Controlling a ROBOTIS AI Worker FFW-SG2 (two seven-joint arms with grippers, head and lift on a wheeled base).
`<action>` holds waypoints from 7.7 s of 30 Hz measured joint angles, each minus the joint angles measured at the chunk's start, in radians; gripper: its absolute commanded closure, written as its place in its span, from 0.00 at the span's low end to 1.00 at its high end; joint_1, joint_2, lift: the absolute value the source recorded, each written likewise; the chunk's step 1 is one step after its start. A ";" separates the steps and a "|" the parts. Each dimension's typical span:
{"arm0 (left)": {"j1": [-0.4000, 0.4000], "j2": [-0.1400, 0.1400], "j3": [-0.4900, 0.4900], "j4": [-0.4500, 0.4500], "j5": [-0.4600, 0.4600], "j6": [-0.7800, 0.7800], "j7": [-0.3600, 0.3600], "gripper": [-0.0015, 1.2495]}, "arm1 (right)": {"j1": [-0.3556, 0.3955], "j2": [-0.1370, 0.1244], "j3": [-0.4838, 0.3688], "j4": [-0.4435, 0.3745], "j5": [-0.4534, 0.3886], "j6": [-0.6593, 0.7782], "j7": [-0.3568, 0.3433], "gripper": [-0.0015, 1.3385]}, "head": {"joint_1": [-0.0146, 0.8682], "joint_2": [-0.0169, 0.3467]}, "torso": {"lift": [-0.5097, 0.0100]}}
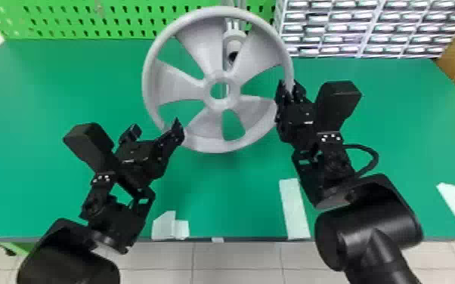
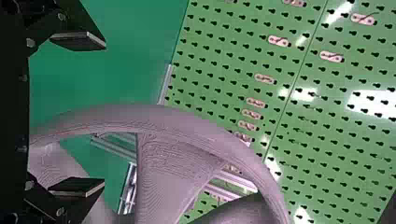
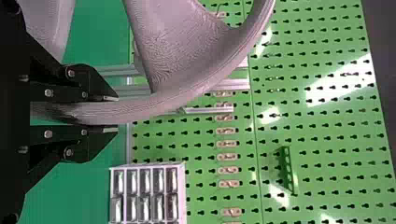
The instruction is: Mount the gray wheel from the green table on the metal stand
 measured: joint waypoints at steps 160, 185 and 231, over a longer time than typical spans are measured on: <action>-0.449 -0.117 -0.067 0.622 -0.018 -0.402 -0.239 0.71 | -0.084 0.026 -0.049 0.266 0.026 -0.331 -0.015 0.88 | 1.00 0.19 | 0.79; -0.527 -0.140 -0.067 0.764 -0.021 -0.461 -0.278 0.69 | -0.128 0.033 -0.054 0.330 0.030 -0.349 -0.016 0.88 | 1.00 0.19 | 0.79; -0.641 -0.192 -0.055 0.944 -0.060 -0.517 -0.307 0.69 | -0.212 0.039 -0.089 0.432 0.049 -0.377 -0.016 0.88 | 1.00 0.19 | 0.79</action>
